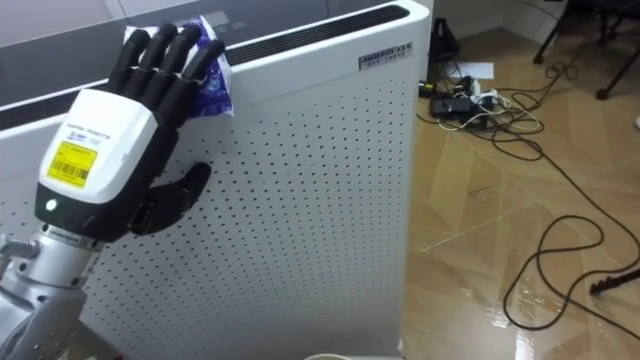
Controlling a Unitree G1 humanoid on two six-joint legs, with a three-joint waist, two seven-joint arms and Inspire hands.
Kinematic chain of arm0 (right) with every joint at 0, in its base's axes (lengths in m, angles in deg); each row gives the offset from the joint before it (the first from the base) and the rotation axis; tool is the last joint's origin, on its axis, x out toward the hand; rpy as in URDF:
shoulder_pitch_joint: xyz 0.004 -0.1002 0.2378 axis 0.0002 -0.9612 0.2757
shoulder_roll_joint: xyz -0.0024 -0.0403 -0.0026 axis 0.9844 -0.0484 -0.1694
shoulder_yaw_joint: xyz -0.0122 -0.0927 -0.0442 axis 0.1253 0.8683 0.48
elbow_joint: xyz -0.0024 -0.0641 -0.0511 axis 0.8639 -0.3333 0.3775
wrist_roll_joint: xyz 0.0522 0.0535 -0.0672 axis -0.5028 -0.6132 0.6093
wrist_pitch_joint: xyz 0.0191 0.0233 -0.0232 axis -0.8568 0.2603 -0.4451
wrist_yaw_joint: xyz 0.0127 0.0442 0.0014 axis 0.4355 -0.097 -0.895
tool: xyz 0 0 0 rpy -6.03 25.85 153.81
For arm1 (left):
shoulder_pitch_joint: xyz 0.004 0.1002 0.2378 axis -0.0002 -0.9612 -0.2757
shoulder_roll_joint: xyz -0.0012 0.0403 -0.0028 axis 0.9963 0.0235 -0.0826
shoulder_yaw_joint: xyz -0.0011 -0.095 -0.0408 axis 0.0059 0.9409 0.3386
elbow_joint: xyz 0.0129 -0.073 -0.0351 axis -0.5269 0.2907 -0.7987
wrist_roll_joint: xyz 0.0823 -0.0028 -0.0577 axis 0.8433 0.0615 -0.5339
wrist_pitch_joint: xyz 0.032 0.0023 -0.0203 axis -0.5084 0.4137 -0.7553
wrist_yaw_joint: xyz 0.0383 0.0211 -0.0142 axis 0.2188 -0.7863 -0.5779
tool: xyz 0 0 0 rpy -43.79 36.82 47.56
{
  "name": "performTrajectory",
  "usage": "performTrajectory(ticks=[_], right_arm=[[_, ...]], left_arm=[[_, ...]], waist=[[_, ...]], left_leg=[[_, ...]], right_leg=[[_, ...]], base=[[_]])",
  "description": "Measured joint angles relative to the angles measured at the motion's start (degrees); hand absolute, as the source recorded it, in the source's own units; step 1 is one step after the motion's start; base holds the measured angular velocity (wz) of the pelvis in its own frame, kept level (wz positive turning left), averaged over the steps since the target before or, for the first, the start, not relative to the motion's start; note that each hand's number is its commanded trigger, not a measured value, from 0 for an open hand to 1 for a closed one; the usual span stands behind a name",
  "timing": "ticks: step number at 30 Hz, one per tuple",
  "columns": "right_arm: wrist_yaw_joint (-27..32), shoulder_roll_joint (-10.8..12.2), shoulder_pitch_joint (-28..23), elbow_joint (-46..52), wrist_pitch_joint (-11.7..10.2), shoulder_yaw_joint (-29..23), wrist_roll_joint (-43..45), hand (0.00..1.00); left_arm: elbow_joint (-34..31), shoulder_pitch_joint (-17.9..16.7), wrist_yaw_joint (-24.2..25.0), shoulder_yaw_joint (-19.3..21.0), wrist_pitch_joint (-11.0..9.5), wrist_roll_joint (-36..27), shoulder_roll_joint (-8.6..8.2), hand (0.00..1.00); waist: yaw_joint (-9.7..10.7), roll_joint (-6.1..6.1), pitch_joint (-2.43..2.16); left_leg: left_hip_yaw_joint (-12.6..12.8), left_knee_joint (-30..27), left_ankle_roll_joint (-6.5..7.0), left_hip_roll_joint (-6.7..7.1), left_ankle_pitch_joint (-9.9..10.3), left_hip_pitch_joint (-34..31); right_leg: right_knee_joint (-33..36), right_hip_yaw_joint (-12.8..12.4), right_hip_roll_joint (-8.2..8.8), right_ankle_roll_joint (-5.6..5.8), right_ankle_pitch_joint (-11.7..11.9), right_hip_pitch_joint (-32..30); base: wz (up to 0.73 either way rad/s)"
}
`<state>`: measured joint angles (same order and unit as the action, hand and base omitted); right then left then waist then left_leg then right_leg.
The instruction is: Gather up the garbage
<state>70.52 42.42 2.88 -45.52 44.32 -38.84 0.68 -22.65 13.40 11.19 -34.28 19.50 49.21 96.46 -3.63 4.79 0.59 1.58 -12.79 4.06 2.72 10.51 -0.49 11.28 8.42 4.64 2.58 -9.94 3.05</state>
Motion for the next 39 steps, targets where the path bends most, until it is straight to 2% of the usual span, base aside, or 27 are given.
performTrajectory(ticks=[5,12,15,25,27,29,34,36,37,39], right_arm=[[-0.7,0.0,0.0,1.7,1.9,0.0,0.8,1.00],[-0.6,0.0,0.0,2.0,4.5,-0.2,1.9,1.00],[-0.5,0.1,0.0,2.5,5.3,-0.2,2.0,1.00],[-0.3,0.0,0.0,4.7,5.6,-0.2,2.1,1.00],[-0.3,0.0,-0.2,5.6,5.6,-0.2,1.8,1.00],[-0.2,-0.1,-0.2,5.7,5.6,-0.1,0.4,1.00],[0.8,0.3,-0.2,5.6,5.3,0.2,-0.7,1.00],[1.0,0.4,-0.2,5.3,5.1,0.3,-2.2,1.00],[1.0,0.4,-0.2,5.2,5.1,0.3,-2.5,1.00],[0.5,0.7,-0.2,5.2,5.0,0.3,-3.2,1.00]], left_arm=[[0.4,1.8,0.9,1.9,0.6,-3.0,-0.37,1.00],[2.1,3.6,1.0,2.9,2.7,-3.9,-1.38,1.00],[2.1,4.4,0.9,3.1,3.1,-4.3,-1.70,1.00],[1.1,4.8,0.6,3.2,4.6,-4.7,-1.49,1.00],[0.4,4.5,0.6,3.3,4.6,-5.0,-0.67,1.00],[0.2,4.5,0.5,3.3,4.6,-5.8,-0.58,1.00],[-1.5,4.1,0.5,4.4,4.3,-13.2,-0.54,1.00],[-4.6,2.8,1.1,5.0,4.3,-19.8,-0.56,1.00],[-5.5,2.6,1.4,5.0,4.2,-21.4,-0.60,1.00],[-9.7,2.0,3.6,4.9,3.4,-29.7,-1.23,1.00]], waist=[[0.3,-0.39,0.27],[0.7,0.63,-0.43],[0.7,0.66,-0.44],[1.2,0.80,-0.41],[1.1,0.91,-0.36],[1.1,0.91,-0.35],[1.2,0.79,-0.26],[1.5,0.38,-0.01],[1.6,0.35,0.01],[1.7,-0.22,-0.05]], left_leg=[[0.2,0.3,-0.01,-0.02,0.0,0.8],[0.8,1.4,-0.20,-0.14,-0.2,2.0],[1.1,1.5,-0.22,-0.19,-0.2,2.1],[0.9,1.5,-0.22,-0.19,-0.2,2.0],[0.9,1.5,-0.22,-0.19,-0.2,2.1],[0.8,1.4,-0.21,-0.19,-0.2,2.2],[0.9,1.5,-0.20,-0.20,-0.2,2.2],[0.4,1.5,-0.20,-0.12,-0.2,2.0],[0.1,1.5,-0.19,-0.06,-0.2,1.9],[-0.5,1.3,-0.16,0.11,-0.2,1.0]], right_leg=[[0.3,-0.6,-0.03,0.00,0.0,0.4],[0.3,-0.9,-0.17,0.00,0.0,0.9],[0.4,-1.0,-0.19,0.00,0.0,1.0],[0.3,-0.9,-0.17,0.00,0.0,1.0],[0.3,-0.9,-0.16,0.00,0.0,0.9],[0.3,-0.8,-0.15,0.00,0.0,1.0],[0.3,-0.4,-0.07,0.00,0.0,0.8],[0.0,0.0,-0.02,0.00,0.0,0.9],[-0.1,0.3,0.02,0.00,0.0,1.0],[-0.6,1.1,0.14,0.00,0.0,0.9]], base=[[-0.06],[-0.06],[-0.01],[0.00],[0.00],[0.02],[0.01],[0.07],[0.18],[0.21]])
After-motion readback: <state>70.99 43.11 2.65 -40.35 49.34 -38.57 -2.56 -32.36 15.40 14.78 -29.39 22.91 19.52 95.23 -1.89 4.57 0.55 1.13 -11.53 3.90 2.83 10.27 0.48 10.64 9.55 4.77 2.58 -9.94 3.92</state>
